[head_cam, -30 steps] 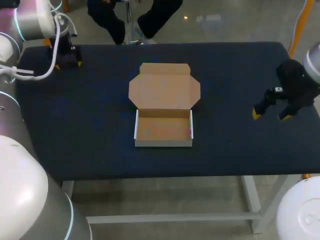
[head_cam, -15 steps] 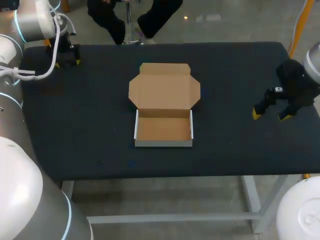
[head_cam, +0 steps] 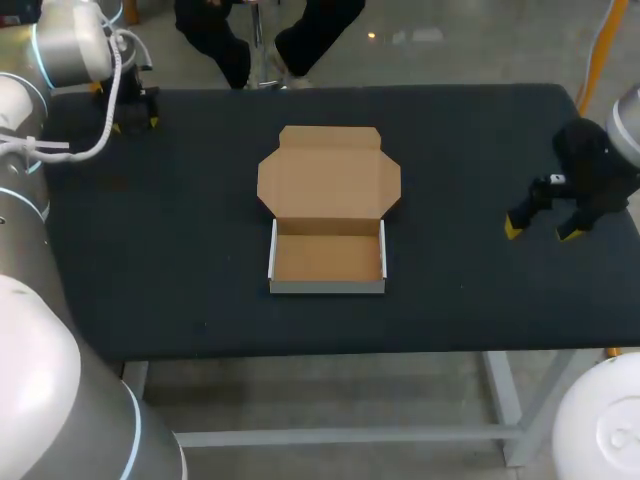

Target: Assemble the packaging by folding the flat box into shape, placing the metal phone stand inside, and closing the box properly

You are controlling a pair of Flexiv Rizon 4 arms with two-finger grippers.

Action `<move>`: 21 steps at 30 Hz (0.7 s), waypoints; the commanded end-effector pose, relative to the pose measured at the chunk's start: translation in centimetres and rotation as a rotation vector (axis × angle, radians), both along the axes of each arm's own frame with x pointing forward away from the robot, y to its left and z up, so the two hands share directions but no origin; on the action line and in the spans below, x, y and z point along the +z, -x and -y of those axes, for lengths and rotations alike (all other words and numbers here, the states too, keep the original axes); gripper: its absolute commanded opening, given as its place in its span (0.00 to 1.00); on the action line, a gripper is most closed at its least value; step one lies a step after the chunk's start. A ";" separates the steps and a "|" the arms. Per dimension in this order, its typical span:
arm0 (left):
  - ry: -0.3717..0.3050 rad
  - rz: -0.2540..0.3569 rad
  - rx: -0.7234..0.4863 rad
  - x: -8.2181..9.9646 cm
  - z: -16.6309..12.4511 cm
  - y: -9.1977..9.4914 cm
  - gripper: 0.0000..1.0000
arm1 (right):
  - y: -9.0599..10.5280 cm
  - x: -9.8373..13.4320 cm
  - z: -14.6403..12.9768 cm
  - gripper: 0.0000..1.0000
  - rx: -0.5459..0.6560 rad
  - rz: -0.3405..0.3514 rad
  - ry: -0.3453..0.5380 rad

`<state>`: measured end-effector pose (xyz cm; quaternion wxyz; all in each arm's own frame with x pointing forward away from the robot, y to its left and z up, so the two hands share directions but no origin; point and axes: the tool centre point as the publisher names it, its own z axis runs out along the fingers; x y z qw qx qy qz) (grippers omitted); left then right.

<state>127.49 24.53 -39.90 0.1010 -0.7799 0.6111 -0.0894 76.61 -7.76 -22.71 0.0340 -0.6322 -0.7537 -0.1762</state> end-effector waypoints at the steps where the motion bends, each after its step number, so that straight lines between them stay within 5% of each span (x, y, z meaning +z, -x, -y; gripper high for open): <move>1: 0.028 -0.144 0.008 -1.1 -0.2 -1.6 0.46 | 0.1 0.2 0.0 1.00 0.001 -0.004 0.002; 3: 0.029 -0.139 0.011 -1.1 -0.2 -1.6 0.00 | 0.1 0.2 0.0 1.00 0.001 -0.004 0.002; 12: 0.038 -0.105 0.000 -0.1 0.0 -0.3 0.00 | 0.1 0.2 0.0 1.00 0.001 -0.004 0.002; 21: 0.039 -0.049 -0.029 2.9 1.0 3.2 0.00 | 0.1 0.2 0.0 1.00 0.001 -0.004 0.002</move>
